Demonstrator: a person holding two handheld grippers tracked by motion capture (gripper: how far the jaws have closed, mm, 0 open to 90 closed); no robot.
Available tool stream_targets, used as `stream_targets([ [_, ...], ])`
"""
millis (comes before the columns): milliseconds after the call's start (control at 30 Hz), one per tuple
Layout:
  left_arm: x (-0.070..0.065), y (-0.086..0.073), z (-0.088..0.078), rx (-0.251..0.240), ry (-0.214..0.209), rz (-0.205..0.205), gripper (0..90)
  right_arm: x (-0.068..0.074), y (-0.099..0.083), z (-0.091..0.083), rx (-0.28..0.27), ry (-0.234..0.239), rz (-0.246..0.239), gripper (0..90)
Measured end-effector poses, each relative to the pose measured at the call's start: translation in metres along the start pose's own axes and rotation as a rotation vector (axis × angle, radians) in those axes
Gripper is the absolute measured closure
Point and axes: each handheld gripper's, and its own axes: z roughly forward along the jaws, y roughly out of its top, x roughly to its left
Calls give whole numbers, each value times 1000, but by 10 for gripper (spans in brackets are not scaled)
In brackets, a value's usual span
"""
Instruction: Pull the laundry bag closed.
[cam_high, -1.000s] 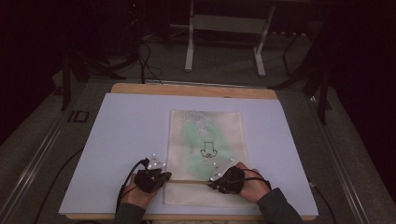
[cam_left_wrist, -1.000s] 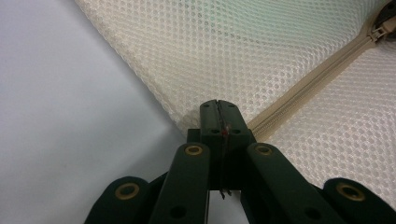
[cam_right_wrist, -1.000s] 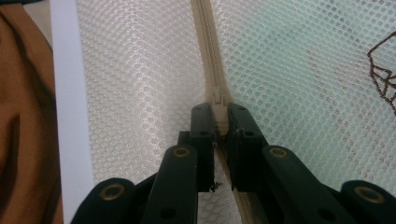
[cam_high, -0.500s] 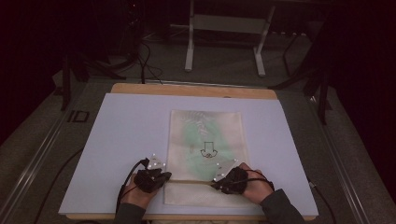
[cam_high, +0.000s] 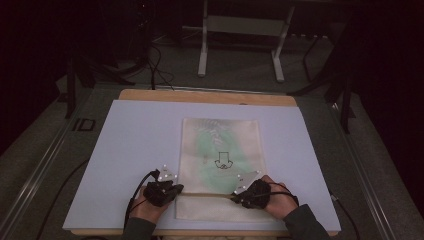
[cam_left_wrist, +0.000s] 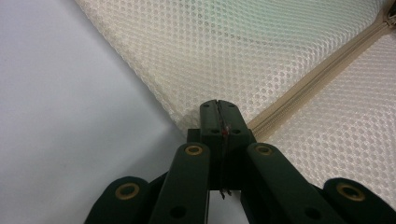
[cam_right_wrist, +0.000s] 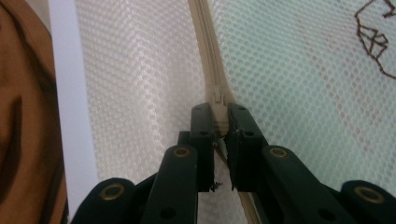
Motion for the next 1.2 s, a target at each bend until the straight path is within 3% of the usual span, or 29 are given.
stream_targets([
  [367, 0, 0, 0, 0, 0, -1, 896, 0, -2, -2, 3, -3, 1, 827],
  [1200, 0, 0, 0, 0, -1, -2, 896, -6, -28, -21, -12, -20, 58, 826],
])
